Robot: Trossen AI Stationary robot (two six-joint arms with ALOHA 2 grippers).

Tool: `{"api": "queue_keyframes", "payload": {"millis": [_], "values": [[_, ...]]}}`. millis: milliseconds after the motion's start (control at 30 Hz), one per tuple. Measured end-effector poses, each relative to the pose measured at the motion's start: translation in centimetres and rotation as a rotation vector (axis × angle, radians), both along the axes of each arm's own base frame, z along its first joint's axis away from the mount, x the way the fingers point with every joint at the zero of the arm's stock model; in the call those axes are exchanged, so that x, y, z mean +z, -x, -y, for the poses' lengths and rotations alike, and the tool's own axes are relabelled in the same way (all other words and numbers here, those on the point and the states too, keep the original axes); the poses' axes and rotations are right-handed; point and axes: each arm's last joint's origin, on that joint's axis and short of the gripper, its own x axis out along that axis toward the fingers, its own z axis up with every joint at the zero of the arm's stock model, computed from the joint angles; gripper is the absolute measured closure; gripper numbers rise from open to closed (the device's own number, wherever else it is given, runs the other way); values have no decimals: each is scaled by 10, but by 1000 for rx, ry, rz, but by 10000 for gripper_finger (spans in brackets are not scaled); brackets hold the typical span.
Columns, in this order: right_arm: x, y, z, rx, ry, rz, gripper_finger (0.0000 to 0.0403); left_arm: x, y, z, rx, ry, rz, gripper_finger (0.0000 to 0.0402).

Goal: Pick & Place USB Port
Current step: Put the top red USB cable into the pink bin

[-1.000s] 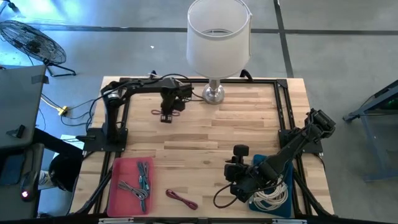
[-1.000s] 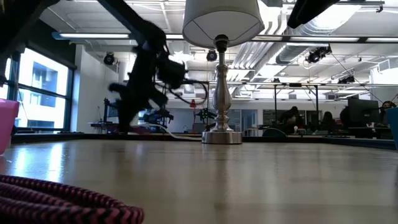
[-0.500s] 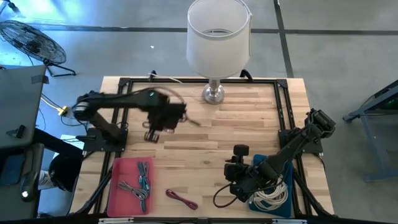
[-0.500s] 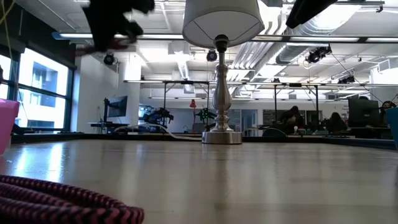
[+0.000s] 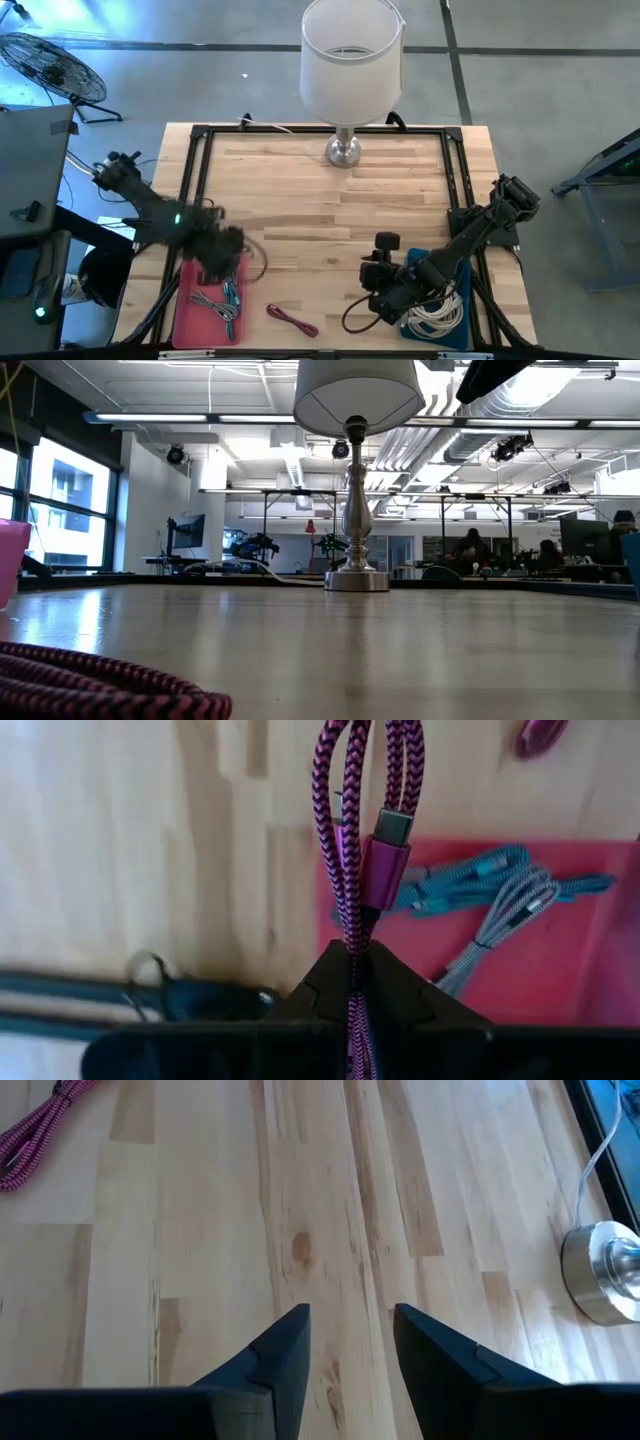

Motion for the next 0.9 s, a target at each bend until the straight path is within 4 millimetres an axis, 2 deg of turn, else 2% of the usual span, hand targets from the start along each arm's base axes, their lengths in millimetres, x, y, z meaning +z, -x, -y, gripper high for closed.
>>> {"api": "queue_keyframes", "payload": {"millis": [167, 267, 433, 567, 767, 900], "values": [[0, 0, 1, -5, 25, 14, 265, -50, 19, 38, 58, 27, -13, 393], [1, 0, 1, -1, 39, 18, 265, -82, 26, 58, 33, 144, -17, 392], [1, -2, 3, -8, 41, 17, 265, -118, 31, 74, -22, 285, 43, 391], [1, -6, 8, -28, 22, 15, 265, -134, 34, 76, -24, 345, 7, 391], [1, -10, 11, -43, -1, 28, 265, -135, 34, 76, -36, 351, 10, 385], [1, -12, 14, -49, 0, 27, 265, -135, 34, 76, -36, 351, 9, 360]]}}
